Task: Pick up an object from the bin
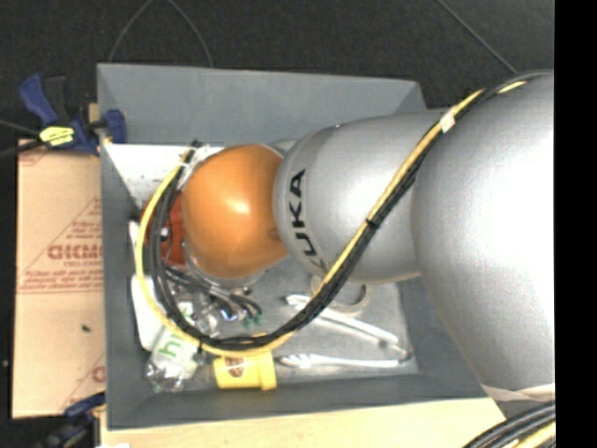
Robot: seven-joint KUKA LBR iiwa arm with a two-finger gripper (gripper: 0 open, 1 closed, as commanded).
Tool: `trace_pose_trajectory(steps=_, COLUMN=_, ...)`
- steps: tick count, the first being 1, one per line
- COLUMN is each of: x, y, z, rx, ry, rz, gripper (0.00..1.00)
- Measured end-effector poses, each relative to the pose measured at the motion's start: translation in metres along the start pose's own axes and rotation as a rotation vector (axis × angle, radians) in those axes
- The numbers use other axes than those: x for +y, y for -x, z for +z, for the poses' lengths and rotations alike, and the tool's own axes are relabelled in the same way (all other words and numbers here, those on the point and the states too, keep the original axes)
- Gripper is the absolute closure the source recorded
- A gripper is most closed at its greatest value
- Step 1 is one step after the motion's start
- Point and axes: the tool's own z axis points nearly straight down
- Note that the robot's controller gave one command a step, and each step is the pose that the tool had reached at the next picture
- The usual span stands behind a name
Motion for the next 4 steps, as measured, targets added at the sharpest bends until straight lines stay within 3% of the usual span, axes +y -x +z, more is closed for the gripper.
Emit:
trace_pose_trajectory(steps=1, x=0.0, y=-0.033, z=0.05, rx=-0.004, ry=-0.006, rz=-0.678, gripper=0.0)
trace_pose_trajectory(steps=2, x=0.006, y=-0.031, z=0.08, rx=0.0, ry=0.001, rz=-0.62, gripper=0.0)
trace_pose_trajectory(steps=3, x=-0.003, y=0.006, z=0.081, rx=-0.001, ry=-0.007, rz=-0.823, gripper=1.0)
trace_pose_trajectory(steps=4, x=-0.003, y=0.006, z=0.081, rx=-0.002, ry=-0.006, rz=-0.822, gripper=1.0)
